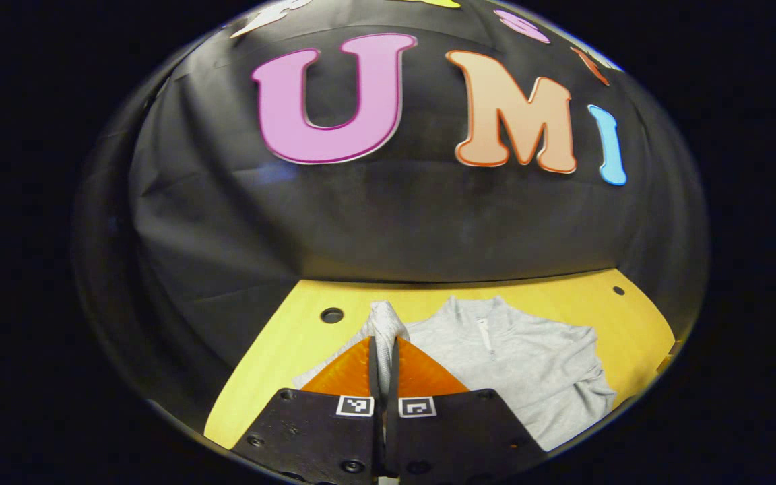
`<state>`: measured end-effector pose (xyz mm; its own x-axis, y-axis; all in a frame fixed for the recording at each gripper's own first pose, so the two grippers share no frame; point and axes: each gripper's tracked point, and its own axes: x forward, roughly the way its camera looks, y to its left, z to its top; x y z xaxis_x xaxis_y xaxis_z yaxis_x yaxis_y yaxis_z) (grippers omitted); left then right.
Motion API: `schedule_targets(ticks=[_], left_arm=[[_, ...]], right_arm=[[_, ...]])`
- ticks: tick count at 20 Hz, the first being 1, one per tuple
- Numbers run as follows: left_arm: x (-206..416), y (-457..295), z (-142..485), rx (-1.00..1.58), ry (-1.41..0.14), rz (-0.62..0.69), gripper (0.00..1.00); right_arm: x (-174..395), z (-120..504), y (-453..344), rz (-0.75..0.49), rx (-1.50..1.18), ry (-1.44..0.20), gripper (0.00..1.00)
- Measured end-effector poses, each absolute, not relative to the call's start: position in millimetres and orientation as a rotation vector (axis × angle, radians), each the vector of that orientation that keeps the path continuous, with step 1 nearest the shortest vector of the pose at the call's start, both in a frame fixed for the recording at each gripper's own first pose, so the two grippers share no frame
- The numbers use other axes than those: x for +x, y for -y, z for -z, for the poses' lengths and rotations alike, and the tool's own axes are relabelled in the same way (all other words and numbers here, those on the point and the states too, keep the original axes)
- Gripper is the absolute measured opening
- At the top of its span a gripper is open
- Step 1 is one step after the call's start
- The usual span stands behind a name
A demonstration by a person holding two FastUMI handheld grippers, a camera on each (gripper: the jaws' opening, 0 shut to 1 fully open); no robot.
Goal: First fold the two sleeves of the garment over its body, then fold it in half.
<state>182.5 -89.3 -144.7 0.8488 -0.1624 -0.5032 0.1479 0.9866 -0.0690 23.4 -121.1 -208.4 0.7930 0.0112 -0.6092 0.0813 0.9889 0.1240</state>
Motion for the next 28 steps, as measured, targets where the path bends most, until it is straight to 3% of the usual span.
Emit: schedule_targets(ticks=[9, 13, 15, 17, 23, 25, 27, 28], left_arm=[[188, 214, 146, 0.001, -0.547, 0.313, 0.00], [184, 265, 159, 0.004, -0.572, 0.380, 0.00], [182, 291, 165, 0.009, -0.588, 0.420, 0.02], [175, 315, 172, 0.013, -0.602, 0.462, 0.00], [170, 357, 205, 0.075, -0.667, 0.501, 0.00], [161, 367, 219, 0.091, -0.699, 0.529, 0.00], [151, 379, 222, 0.081, -0.715, 0.582, 0.11], [150, 383, 223, 0.073, -0.710, 0.602, 0.27]], right_arm=[[-13, 218, 165, 0.120, 0.182, -0.683, 0.95], [-28, 223, 176, 0.136, 0.175, -0.698, 0.99], [-37, 225, 182, 0.144, 0.174, -0.710, 0.95], [-43, 226, 187, 0.153, 0.173, -0.718, 0.98], [-52, 232, 192, 0.159, 0.174, -0.745, 0.95], [-51, 233, 188, 0.146, 0.167, -0.748, 0.99], [-49, 233, 181, 0.127, 0.162, -0.750, 0.99], [-46, 233, 177, 0.116, 0.158, -0.750, 0.95]])
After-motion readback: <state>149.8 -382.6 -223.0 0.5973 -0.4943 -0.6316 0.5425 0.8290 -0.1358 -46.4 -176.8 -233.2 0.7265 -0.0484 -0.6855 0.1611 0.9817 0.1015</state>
